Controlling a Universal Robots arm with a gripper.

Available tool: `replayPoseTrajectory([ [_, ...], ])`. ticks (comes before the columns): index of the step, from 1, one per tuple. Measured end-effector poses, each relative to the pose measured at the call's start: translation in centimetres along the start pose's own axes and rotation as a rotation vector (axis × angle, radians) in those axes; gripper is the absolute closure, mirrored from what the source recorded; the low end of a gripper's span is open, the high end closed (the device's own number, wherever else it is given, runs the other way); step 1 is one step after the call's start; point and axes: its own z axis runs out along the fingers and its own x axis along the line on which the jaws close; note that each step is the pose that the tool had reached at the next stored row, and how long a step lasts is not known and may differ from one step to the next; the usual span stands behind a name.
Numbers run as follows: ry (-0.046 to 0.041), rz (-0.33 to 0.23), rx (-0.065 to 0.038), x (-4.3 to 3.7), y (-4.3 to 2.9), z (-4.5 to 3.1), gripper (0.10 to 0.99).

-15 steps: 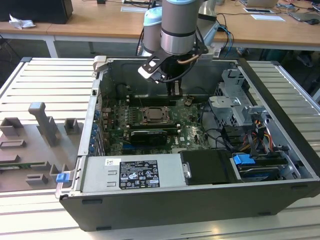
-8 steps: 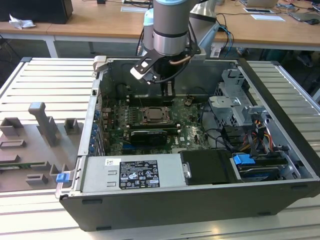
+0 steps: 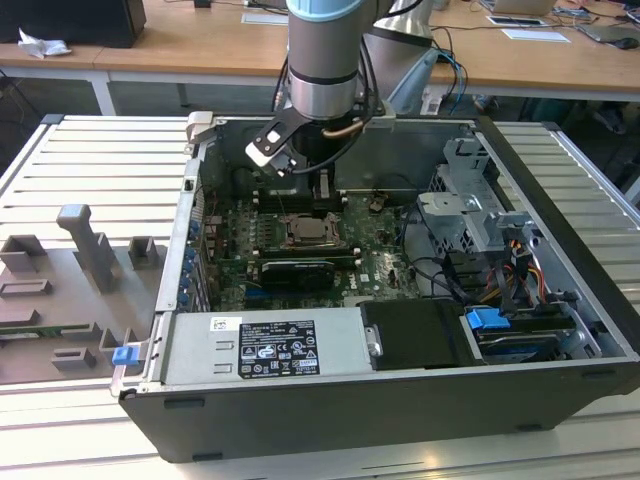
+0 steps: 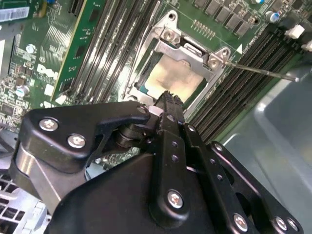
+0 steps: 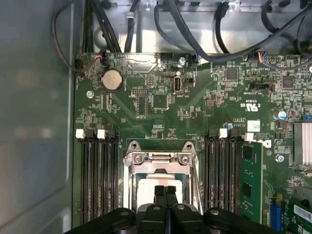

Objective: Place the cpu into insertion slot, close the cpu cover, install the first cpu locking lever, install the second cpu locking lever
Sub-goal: 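Close the cpu cover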

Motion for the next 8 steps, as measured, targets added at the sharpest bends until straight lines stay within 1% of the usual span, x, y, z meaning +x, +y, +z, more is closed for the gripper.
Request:
replayPoseTrajectory([
  [4, 0.0000, -0.001, 0.002, -0.01, -0.02, 0.37, 0.980],
  [8, 0.0002, -0.005, 0.002, -0.01, -0.03, 0.50, 0.980],
])
